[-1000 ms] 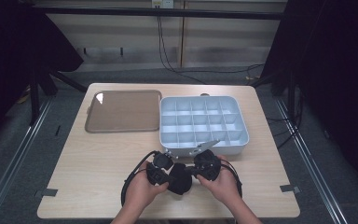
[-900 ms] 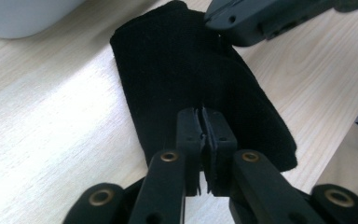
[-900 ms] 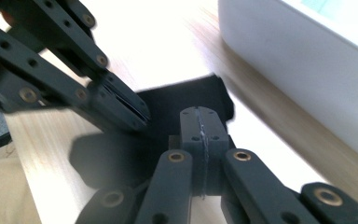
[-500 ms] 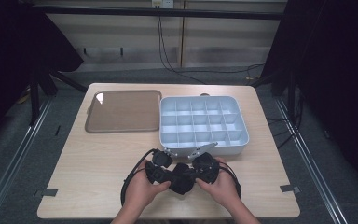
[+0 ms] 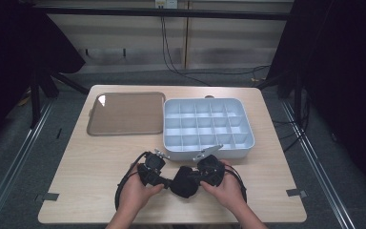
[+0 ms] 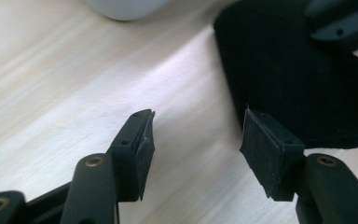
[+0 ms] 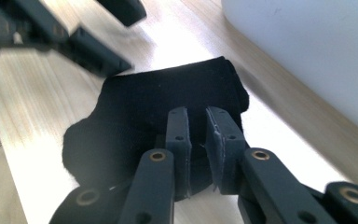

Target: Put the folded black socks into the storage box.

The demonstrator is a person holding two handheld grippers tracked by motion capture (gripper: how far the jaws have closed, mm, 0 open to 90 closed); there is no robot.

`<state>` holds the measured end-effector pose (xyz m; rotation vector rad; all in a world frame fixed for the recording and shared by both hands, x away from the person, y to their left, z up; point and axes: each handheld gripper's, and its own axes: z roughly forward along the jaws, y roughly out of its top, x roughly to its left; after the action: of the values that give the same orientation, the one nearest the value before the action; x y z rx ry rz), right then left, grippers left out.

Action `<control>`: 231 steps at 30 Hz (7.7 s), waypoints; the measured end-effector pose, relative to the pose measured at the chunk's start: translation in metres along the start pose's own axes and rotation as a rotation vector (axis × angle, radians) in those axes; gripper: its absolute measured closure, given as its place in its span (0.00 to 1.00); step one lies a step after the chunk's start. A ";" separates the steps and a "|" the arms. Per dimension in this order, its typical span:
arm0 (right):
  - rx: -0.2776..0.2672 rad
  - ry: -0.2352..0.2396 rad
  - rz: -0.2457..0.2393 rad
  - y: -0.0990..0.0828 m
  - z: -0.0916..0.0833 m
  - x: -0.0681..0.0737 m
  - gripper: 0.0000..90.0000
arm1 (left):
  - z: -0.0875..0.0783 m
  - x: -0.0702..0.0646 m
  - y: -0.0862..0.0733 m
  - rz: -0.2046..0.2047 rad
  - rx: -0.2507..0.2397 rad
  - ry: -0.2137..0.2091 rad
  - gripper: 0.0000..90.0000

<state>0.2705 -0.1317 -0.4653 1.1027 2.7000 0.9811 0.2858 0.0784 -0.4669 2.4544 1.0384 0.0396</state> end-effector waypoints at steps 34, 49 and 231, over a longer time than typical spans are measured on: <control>-0.028 -0.042 0.061 0.000 -0.012 -0.011 0.57 | -0.003 -0.012 -0.010 0.043 -0.029 -0.046 0.41; -0.017 -0.001 0.087 0.000 -0.015 -0.013 0.37 | -0.013 0.008 -0.021 0.004 -0.048 -0.018 0.38; 0.222 -0.375 0.369 0.020 -0.099 -0.157 0.74 | 0.010 0.035 -0.065 0.095 -0.313 0.101 0.00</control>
<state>0.3711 -0.2759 -0.4019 1.6762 2.3868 0.4422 0.2693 0.1370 -0.5093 2.2311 0.8806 0.3349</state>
